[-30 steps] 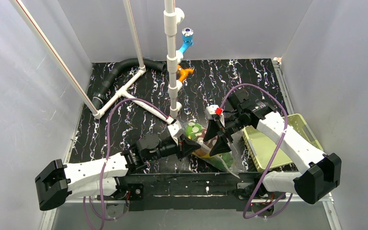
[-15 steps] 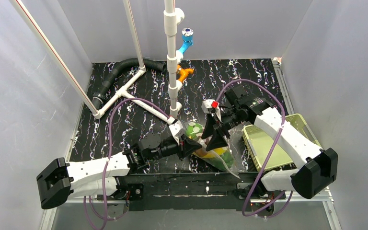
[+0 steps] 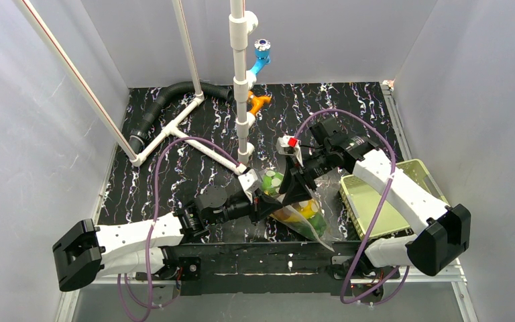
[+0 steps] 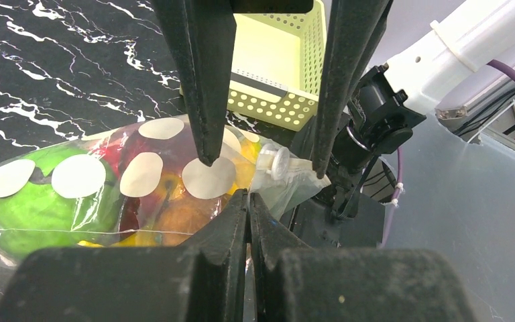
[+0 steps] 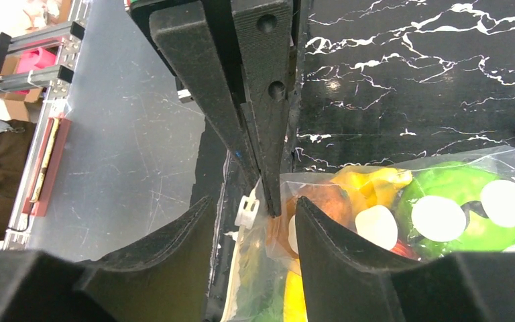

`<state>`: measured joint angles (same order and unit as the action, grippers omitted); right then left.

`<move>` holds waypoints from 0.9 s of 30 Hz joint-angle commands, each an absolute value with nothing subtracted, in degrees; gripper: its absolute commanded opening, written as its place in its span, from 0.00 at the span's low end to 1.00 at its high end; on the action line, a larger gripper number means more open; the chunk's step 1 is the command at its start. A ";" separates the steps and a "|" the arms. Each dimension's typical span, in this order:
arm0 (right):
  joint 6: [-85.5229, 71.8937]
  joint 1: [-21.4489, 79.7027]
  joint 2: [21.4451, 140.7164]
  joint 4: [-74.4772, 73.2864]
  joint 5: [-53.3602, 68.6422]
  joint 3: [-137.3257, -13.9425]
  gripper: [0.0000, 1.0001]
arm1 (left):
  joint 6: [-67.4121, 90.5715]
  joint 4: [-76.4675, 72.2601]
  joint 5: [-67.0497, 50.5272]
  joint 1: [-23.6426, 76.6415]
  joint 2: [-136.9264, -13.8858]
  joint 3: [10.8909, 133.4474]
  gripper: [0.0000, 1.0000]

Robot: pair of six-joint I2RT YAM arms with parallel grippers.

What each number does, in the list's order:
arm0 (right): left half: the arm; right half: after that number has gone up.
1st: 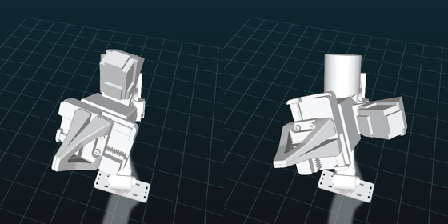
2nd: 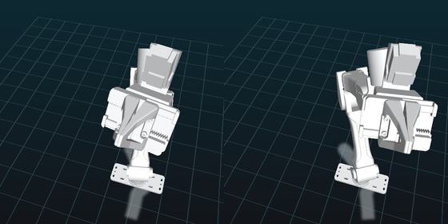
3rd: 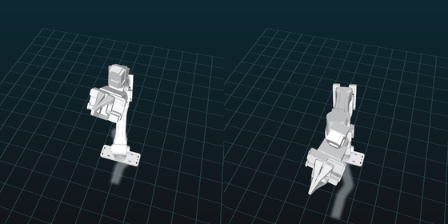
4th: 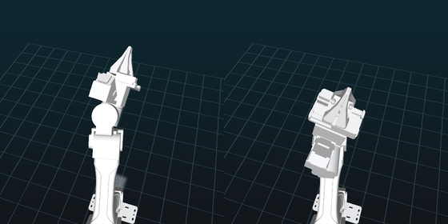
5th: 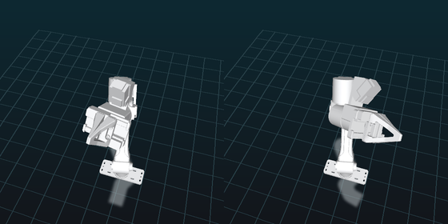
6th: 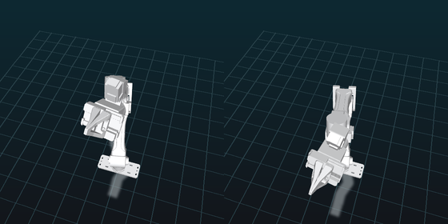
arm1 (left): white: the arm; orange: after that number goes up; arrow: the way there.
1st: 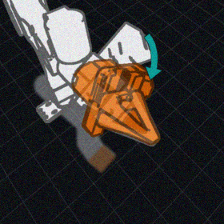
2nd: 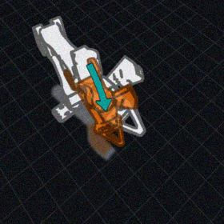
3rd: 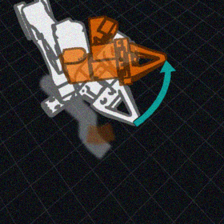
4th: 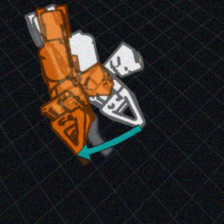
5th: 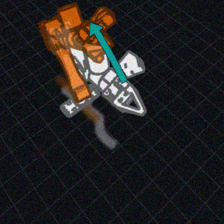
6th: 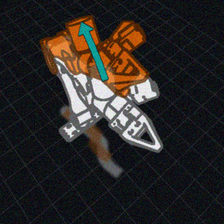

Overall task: Open the zip-top bag and remove the fake food
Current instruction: Unzip the zipper food storage bag at the center of the board.

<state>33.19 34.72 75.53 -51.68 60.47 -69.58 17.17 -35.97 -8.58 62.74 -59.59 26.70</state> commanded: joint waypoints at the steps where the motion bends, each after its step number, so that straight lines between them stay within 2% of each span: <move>1: 31.05 35.80 75.50 -49.34 58.71 -69.55 0.54 | 16.83 -37.20 -7.79 62.75 -59.19 28.48 0.00; 4: 30.93 36.56 75.79 -49.06 57.81 -69.20 0.52 | 16.79 -37.28 -7.41 62.75 -59.01 28.31 0.00; 8: 30.99 37.46 76.12 -49.25 56.97 -69.06 0.45 | 16.54 -36.81 -7.16 62.75 -58.67 28.34 0.00; 12: 31.72 37.70 76.07 -50.11 56.66 -69.19 0.29 | 16.31 -36.40 -6.77 62.75 -58.22 28.14 0.00; 15: 32.59 37.70 76.04 -51.18 56.84 -69.45 0.13 | 15.96 -36.03 -6.04 62.75 -57.49 27.93 0.00; 18: 33.05 37.70 76.03 -51.94 56.78 -69.74 0.05 | 15.38 -35.16 -4.94 62.75 -56.16 27.61 0.00; 21: 33.88 37.71 75.98 -52.83 57.35 -70.19 0.01 | 14.74 -34.02 -3.98 62.78 -54.59 27.34 0.00; 27: 36.74 37.71 76.50 -57.00 55.77 -73.56 0.01 | 13.52 -30.26 -2.37 62.75 -52.48 28.58 0.00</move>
<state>34.33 37.60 76.25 -52.12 56.84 -69.93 15.18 -31.33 -5.56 62.76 -55.00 26.72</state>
